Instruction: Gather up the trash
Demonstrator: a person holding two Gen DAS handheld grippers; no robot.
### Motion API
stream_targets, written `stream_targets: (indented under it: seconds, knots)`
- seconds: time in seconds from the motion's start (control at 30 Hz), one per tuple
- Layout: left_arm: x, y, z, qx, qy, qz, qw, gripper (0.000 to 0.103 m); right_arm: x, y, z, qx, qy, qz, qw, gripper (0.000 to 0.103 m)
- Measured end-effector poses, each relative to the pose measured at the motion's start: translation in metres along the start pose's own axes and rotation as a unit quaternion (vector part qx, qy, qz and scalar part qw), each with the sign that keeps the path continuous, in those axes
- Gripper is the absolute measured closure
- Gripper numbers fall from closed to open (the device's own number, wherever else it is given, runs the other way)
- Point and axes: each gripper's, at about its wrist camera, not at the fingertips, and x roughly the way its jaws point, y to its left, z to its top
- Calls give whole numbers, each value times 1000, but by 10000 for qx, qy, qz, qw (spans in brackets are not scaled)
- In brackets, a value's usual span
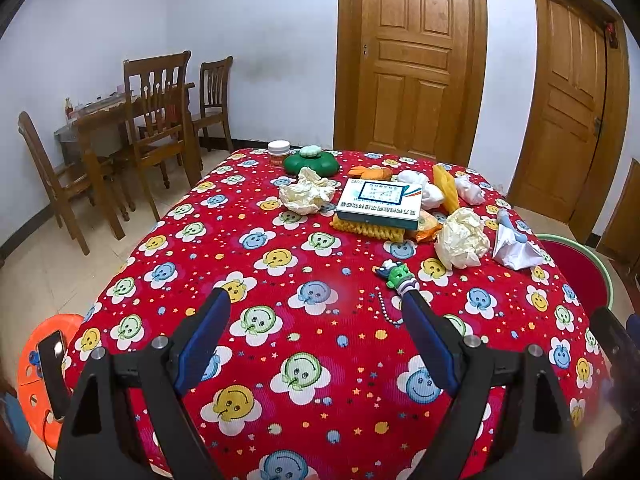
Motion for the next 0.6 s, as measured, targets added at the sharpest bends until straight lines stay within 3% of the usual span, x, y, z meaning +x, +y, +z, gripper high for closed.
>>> stream_targets:
  seconds: [0.6]
  knots:
    - [3,11,12,-96,19,-70,9999,15,0,1,5,-8,-8,3,10000,0]
